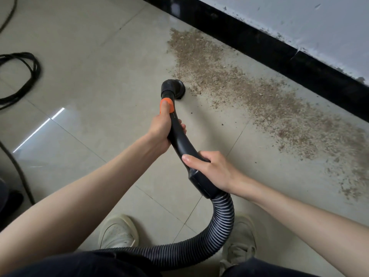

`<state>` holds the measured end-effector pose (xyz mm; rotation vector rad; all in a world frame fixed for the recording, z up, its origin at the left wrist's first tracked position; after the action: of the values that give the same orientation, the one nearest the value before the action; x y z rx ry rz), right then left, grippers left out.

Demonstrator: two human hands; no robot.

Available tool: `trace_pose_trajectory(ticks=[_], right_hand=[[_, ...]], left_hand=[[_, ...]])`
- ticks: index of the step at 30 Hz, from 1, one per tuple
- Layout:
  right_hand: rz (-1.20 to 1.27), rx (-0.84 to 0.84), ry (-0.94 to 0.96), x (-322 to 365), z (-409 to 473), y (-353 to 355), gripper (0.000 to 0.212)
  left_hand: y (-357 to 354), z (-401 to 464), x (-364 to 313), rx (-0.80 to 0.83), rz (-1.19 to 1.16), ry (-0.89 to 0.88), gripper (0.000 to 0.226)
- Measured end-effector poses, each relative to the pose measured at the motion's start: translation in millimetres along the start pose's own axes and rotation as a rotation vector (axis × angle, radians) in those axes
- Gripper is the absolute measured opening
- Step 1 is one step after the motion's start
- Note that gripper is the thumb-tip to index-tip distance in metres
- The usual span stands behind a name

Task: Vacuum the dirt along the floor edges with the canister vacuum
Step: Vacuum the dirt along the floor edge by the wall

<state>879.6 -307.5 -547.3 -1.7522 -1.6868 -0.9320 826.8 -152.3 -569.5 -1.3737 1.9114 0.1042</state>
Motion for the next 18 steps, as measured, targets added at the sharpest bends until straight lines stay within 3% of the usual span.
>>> trace_pose_trajectory(ticks=[12, 18], right_hand=[[0.018, -0.003, 0.046, 44, 82, 25, 0.044], [-0.032, -0.01, 0.08, 54, 109, 41, 0.042]], left_hand=[[7, 62, -64, -0.017, -0.047, -0.06, 0.039], [4, 83, -87, -0.065, 0.065, -0.023, 0.046]])
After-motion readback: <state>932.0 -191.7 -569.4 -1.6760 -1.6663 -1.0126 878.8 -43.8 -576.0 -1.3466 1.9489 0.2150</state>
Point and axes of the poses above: each hand's wrist, its own z-axis towards the middle knuckle, its own y-axis out of the back of the hand, x = y × z, the point moved 1 cm from there along z, towards the middle knuckle, and after that the axes turned 11 degrees about x, right-handed, at the moved point
